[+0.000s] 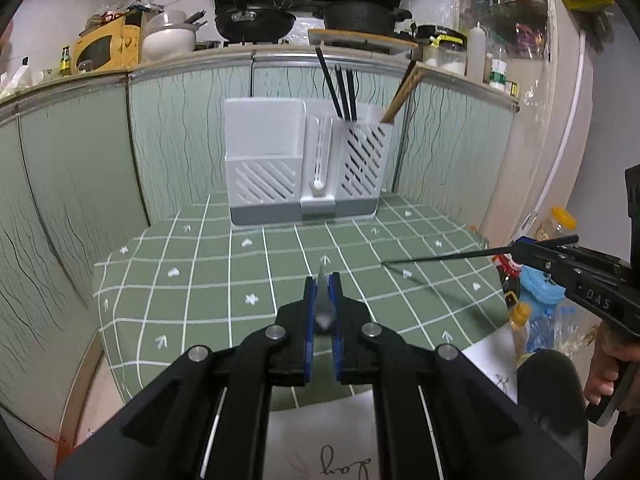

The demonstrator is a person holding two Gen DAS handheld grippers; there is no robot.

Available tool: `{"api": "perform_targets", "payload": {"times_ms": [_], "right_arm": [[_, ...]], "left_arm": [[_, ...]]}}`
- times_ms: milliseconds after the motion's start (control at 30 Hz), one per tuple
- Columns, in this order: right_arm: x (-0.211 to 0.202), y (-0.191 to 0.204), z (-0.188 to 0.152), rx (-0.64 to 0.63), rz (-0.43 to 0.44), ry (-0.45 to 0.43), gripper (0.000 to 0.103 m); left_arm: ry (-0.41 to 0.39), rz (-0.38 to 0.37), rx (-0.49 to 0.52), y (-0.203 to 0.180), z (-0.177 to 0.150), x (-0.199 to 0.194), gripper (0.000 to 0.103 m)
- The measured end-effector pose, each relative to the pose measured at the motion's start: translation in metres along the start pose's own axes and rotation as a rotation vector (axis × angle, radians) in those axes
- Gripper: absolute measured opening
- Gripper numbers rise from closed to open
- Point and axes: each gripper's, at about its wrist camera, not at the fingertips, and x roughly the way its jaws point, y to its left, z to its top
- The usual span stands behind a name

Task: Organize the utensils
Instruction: 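Lift both black chopsticks upright and carry them over the white holder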

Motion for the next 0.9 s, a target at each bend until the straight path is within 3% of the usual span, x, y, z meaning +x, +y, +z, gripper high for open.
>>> {"api": "perform_targets", "payload": {"times_ms": [533, 900], "right_arm": [[-0.022, 0.008, 0.027, -0.003, 0.037, -0.072, 0.006], [-0.032, 0.011, 0.036, -0.020, 0.045, -0.085, 0.006]], "left_arm": [[-0.083, -0.021, 0.002, 0.001, 0.032, -0.032, 0.008], [-0.069, -0.044, -0.004, 0.003, 0.039, -0.030, 0.008]]}}
